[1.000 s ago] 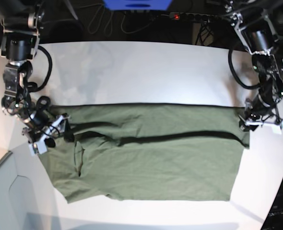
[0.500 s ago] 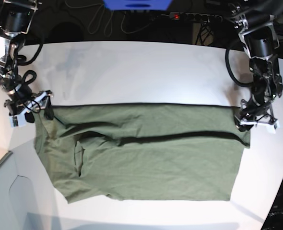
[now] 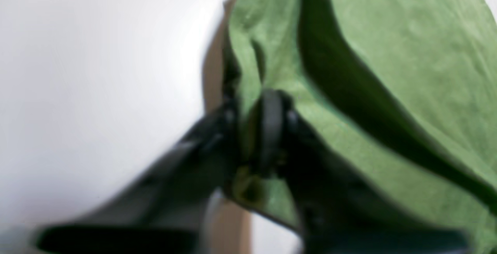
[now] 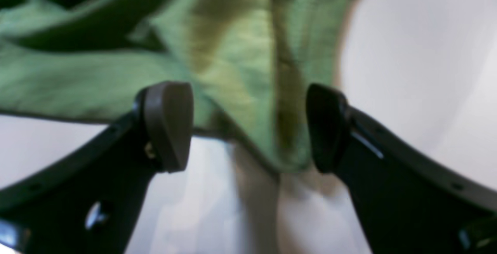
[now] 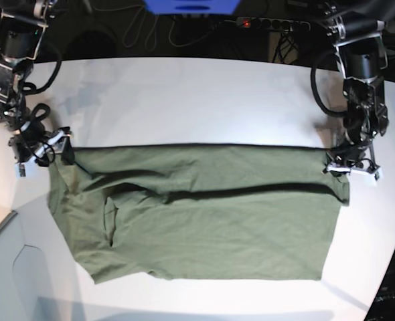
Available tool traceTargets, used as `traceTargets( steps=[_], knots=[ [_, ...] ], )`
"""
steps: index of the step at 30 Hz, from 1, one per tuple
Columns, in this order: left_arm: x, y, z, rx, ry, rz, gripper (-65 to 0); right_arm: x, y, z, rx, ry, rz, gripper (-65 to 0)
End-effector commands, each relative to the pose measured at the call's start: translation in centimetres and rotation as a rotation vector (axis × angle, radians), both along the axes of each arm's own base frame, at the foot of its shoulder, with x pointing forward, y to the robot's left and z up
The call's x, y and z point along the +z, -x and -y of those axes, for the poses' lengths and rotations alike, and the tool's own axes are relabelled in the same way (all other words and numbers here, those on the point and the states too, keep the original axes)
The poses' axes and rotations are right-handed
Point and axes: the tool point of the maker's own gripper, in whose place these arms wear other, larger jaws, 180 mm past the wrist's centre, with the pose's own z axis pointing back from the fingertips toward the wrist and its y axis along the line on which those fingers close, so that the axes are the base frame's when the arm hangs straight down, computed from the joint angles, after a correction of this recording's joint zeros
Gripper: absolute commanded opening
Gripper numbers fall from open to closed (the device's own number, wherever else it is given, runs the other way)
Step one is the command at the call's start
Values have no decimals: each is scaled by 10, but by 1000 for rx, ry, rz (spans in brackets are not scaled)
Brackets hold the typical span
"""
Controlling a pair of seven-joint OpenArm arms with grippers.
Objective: Layout the t-shirt on the table in an organized manner, then fold the t-shirt properly
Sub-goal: 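Fold the grasped side sections toward the collar edge with both grippers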
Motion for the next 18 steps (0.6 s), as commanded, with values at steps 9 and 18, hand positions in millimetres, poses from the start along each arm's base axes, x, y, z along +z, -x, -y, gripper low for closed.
traceTargets(
  steps=[9,18],
  knots=[
    [6,-4,-4,-8,-9,5,-649,12,-17,8,22,7,32,-432],
    [11,-5,-8,-6,-14,16,-649,18,-30,17,30,24,35,-650]
  ],
)
